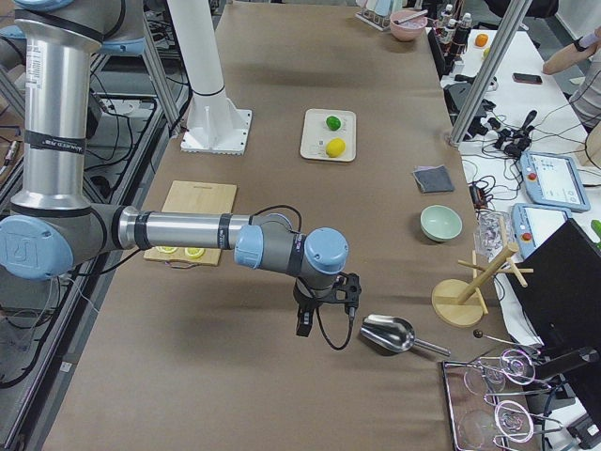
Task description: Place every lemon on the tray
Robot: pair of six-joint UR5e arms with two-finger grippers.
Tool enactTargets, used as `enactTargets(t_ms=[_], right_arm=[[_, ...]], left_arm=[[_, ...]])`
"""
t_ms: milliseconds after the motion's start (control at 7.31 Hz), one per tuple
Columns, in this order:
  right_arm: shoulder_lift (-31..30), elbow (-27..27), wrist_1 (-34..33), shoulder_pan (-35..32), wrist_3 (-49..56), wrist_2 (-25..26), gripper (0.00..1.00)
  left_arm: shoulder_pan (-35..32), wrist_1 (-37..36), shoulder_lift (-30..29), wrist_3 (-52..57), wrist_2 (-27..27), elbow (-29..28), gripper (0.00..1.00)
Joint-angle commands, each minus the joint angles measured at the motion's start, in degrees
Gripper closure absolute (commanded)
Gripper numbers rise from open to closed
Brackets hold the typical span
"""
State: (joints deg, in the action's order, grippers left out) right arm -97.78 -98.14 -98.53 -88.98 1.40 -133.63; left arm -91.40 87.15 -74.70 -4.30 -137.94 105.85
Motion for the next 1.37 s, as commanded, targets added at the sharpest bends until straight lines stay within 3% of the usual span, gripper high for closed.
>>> enactTargets(t_ms=[0,1231], right_arm=[[0.0,-0.2,0.1,-0.6,0.0,0.1,0.01],[-1.0,-3.3,0.3,-1.7,-0.9,0.1,0.01]], left_arm=[[-1.7,-0.3,1.0,5.9,0.1,0.0,0.02],[-1.8,-0.4,1.0,5.9,0.3,0.1,0.02]])
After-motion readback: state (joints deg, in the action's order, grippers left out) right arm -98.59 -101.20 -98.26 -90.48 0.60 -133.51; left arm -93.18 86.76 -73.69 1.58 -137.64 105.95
